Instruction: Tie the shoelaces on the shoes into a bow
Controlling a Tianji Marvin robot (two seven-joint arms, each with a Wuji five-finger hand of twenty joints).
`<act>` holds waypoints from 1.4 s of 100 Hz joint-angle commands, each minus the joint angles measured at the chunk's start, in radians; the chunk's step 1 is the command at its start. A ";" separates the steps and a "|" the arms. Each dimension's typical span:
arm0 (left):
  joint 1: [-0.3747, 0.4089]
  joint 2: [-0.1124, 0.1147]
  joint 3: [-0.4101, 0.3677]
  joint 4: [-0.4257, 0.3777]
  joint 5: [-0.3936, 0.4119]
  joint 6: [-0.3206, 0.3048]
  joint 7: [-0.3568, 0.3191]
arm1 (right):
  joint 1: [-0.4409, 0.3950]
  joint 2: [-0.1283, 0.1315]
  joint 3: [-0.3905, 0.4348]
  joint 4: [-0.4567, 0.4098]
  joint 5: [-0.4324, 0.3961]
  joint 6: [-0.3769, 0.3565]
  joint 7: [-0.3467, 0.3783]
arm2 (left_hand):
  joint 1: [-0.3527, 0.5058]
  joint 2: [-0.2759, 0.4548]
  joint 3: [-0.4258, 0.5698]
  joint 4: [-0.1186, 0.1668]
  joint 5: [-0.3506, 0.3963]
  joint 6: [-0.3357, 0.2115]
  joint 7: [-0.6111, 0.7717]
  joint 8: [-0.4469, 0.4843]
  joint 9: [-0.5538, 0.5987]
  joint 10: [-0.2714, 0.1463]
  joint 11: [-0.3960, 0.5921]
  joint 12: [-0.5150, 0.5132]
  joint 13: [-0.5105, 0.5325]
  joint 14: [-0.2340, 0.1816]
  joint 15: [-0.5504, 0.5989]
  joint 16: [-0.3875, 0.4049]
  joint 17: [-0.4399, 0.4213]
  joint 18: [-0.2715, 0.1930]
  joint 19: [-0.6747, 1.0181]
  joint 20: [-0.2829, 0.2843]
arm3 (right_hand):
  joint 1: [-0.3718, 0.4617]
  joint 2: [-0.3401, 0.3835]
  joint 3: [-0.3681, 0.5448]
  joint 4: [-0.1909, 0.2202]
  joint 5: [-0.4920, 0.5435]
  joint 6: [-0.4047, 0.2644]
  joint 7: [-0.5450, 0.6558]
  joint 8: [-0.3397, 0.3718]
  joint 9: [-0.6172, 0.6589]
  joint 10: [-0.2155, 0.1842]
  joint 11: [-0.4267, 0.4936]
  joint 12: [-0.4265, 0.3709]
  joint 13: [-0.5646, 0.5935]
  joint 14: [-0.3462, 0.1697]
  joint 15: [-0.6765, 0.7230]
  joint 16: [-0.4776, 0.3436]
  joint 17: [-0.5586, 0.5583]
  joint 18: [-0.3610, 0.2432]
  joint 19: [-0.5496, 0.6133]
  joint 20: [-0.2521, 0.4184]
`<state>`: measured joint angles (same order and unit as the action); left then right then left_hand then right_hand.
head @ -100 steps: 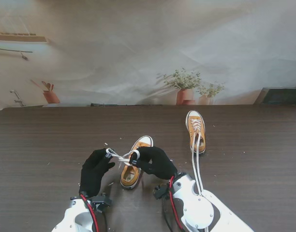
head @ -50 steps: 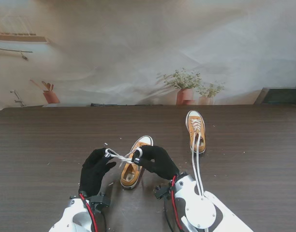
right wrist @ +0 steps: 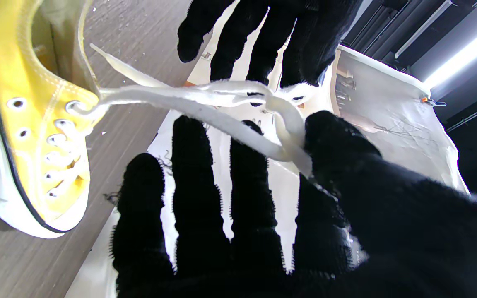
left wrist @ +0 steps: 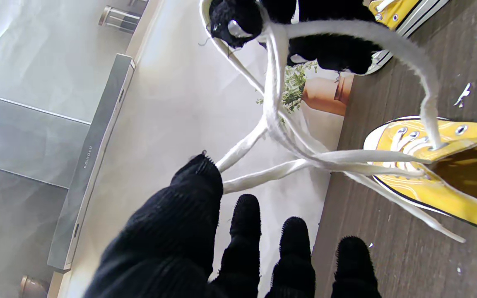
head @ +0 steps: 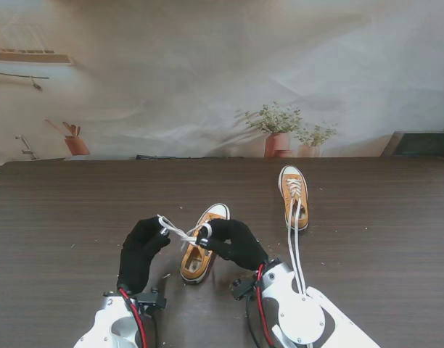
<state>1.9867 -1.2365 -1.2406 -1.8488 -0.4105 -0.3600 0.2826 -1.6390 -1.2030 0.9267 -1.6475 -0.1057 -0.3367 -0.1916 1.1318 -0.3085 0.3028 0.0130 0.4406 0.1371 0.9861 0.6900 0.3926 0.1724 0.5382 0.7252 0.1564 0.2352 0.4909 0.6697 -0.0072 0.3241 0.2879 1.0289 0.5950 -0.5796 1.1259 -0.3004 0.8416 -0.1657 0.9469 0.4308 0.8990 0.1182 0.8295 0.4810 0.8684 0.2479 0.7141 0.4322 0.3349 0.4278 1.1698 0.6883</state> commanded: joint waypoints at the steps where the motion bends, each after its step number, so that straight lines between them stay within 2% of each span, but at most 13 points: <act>1: 0.001 -0.003 0.004 -0.008 0.006 0.004 -0.006 | -0.002 0.004 -0.002 -0.002 0.000 -0.003 0.016 | 0.047 0.017 -0.062 -0.012 0.027 -0.125 0.028 -0.025 0.030 -0.038 0.010 0.048 0.015 -0.018 0.017 -0.022 0.014 -0.028 -0.001 -0.004 | 0.033 0.000 0.033 -0.004 0.082 -0.091 0.090 0.073 -0.001 -0.004 0.015 -0.004 -0.006 -0.008 -0.007 -0.013 -0.013 -0.014 -0.002 -0.007; 18: -0.001 -0.004 0.005 -0.004 0.004 0.003 -0.002 | -0.001 0.004 -0.004 -0.001 0.002 -0.003 0.018 | 0.038 0.004 -0.057 -0.005 0.031 -0.133 0.111 -0.100 0.061 -0.031 0.008 0.095 0.019 -0.010 0.021 -0.029 0.018 -0.022 -0.003 -0.006 | 0.034 0.001 0.031 -0.004 0.081 -0.093 0.091 0.073 0.002 -0.005 0.015 -0.003 -0.004 -0.009 -0.005 -0.013 -0.010 -0.014 -0.001 -0.007; 28: -0.003 -0.003 0.006 0.000 -0.024 -0.006 -0.015 | -0.002 0.004 -0.005 -0.002 0.004 -0.003 0.020 | -0.060 -0.050 0.140 -0.026 0.011 -0.125 0.125 -0.010 0.036 -0.024 0.014 -0.014 0.009 -0.009 0.002 -0.039 0.000 -0.023 -0.009 -0.012 | 0.035 0.001 0.030 -0.004 0.081 -0.092 0.092 0.074 0.005 -0.004 0.015 -0.003 -0.003 -0.010 -0.004 -0.013 -0.008 -0.013 0.000 -0.006; 42: -0.002 0.000 0.007 0.000 -0.063 -0.014 -0.041 | -0.004 0.006 -0.007 -0.003 -0.001 -0.009 0.023 | -0.085 -0.046 0.181 -0.028 -0.035 -0.100 0.134 0.062 0.002 -0.017 0.003 -0.028 -0.011 -0.018 -0.019 -0.044 -0.020 -0.032 -0.015 -0.014 | 0.034 0.000 0.030 -0.003 0.081 -0.094 0.092 0.075 0.007 -0.007 0.015 -0.003 -0.001 -0.009 -0.003 -0.013 -0.008 -0.013 0.001 -0.006; 48: -0.001 0.002 0.007 0.000 -0.067 -0.016 -0.049 | -0.004 0.007 -0.008 -0.004 -0.003 -0.012 0.025 | -0.059 -0.026 0.125 -0.024 -0.036 -0.107 0.096 0.077 -0.005 -0.024 -0.012 -0.037 -0.014 -0.021 -0.028 -0.040 -0.028 -0.041 -0.017 -0.017 | 0.035 0.002 0.029 -0.003 0.080 -0.095 0.091 0.074 0.009 -0.006 0.015 -0.002 -0.002 -0.011 -0.004 -0.014 -0.008 -0.013 0.001 -0.006; 58: -0.001 0.006 0.010 0.002 -0.072 -0.027 -0.067 | -0.004 0.009 -0.010 -0.006 -0.011 -0.015 0.026 | -0.114 -0.017 0.009 -0.015 -0.045 -0.106 0.001 0.031 -0.018 -0.030 -0.037 -0.058 -0.016 -0.026 -0.040 -0.043 -0.030 -0.043 -0.018 -0.020 | 0.035 0.003 0.026 -0.003 0.078 -0.098 0.089 0.073 0.012 -0.008 0.014 -0.002 -0.001 -0.011 -0.004 -0.014 -0.007 -0.014 0.001 -0.006; 67: -0.002 0.006 0.012 0.000 -0.083 -0.031 -0.072 | -0.004 0.009 -0.011 -0.007 -0.014 -0.016 0.027 | -0.200 -0.021 -0.059 -0.031 -0.044 -0.104 0.000 0.039 -0.022 -0.034 -0.038 -0.059 -0.016 -0.027 -0.041 -0.042 -0.018 -0.038 -0.014 -0.020 | 0.037 0.005 0.024 -0.002 0.077 -0.099 0.088 0.072 0.013 -0.008 0.014 -0.001 0.000 -0.012 -0.004 -0.014 -0.006 -0.015 0.002 -0.006; 75: -0.002 0.007 0.013 -0.004 -0.096 -0.029 -0.078 | -0.006 0.010 -0.011 -0.010 -0.017 -0.017 0.026 | -0.231 -0.021 -0.091 -0.043 -0.033 -0.108 0.043 0.093 -0.012 -0.034 -0.032 -0.056 -0.011 -0.026 -0.040 -0.040 -0.014 -0.036 -0.012 -0.019 | 0.038 0.005 0.023 -0.002 0.077 -0.100 0.088 0.072 0.014 -0.009 0.014 -0.001 0.000 -0.011 -0.004 -0.014 -0.006 -0.015 0.002 -0.006; 82: -0.004 0.005 0.017 -0.007 -0.102 -0.023 -0.073 | -0.011 0.011 -0.010 -0.014 -0.021 -0.021 0.026 | -0.214 -0.027 -0.105 -0.050 -0.017 -0.123 0.125 0.164 0.015 -0.032 -0.011 -0.045 0.009 -0.020 -0.030 -0.033 -0.002 -0.030 -0.010 -0.021 | 0.038 0.006 0.022 -0.001 0.076 -0.101 0.088 0.072 0.014 -0.008 0.014 -0.001 0.001 -0.011 -0.004 -0.014 -0.006 -0.015 0.002 -0.006; 98: -0.010 0.002 0.028 -0.005 -0.115 -0.015 -0.066 | -0.024 0.014 -0.006 -0.023 -0.029 -0.031 0.026 | -0.120 0.044 -0.213 -0.041 0.021 -0.149 0.188 0.188 0.060 -0.030 0.023 -0.022 0.022 -0.009 -0.015 -0.033 0.004 -0.022 -0.009 -0.021 | 0.038 0.005 0.020 -0.001 0.077 -0.101 0.090 0.073 0.018 -0.008 0.013 0.000 0.002 -0.011 -0.004 -0.014 -0.003 -0.015 0.002 -0.006; 116: -0.015 -0.002 0.038 0.000 -0.117 -0.027 -0.048 | -0.032 0.016 -0.001 -0.030 -0.030 -0.037 0.029 | -0.066 0.092 -0.191 -0.033 0.101 -0.179 0.168 0.305 0.083 -0.022 0.021 -0.019 0.026 0.003 -0.017 -0.034 0.003 -0.016 -0.012 -0.024 | 0.040 0.006 0.020 0.000 0.077 -0.102 0.090 0.074 0.022 -0.011 0.012 0.000 0.003 -0.011 -0.005 -0.014 -0.003 -0.014 0.002 -0.007; 132: -0.021 -0.007 0.038 0.012 -0.054 -0.046 -0.013 | -0.035 0.017 0.001 -0.039 -0.027 -0.041 0.030 | -0.024 0.084 -0.155 -0.040 0.166 -0.165 0.132 0.312 0.124 -0.059 -0.002 -0.043 0.039 0.007 -0.016 -0.034 0.009 -0.012 -0.011 -0.026 | 0.041 0.007 0.019 0.000 0.076 -0.105 0.090 0.075 0.030 -0.014 0.012 0.001 0.006 -0.013 -0.005 -0.015 -0.003 -0.014 0.002 -0.007; 140: -0.021 -0.008 0.036 0.017 -0.027 -0.052 0.000 | -0.036 0.017 0.001 -0.043 -0.024 -0.044 0.031 | -0.019 0.083 -0.137 -0.048 0.192 -0.181 0.089 0.295 0.144 -0.071 -0.018 -0.067 0.047 0.008 -0.021 -0.039 0.013 -0.011 -0.012 -0.029 | 0.041 0.007 0.018 0.000 0.077 -0.104 0.090 0.075 0.034 -0.015 0.012 0.000 0.007 -0.013 -0.006 -0.015 -0.001 -0.015 0.002 -0.007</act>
<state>1.9650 -1.2407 -1.2013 -1.8299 -0.4284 -0.4048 0.2978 -1.6702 -1.1900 0.9265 -1.6796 -0.1336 -0.3752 -0.1755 1.0553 -0.2492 0.1231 -0.0348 0.5788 0.0655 1.0846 0.9726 0.5042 0.1503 0.5367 0.6873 0.1727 0.2477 0.4550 0.6521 -0.0049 0.3241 0.2795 1.0092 0.5950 -0.5796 1.1259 -0.3004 0.8417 -0.1656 0.9469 0.4311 0.9200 0.1182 0.8302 0.4804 0.8684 0.2479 0.7118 0.4321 0.3347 0.4278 1.1698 0.6883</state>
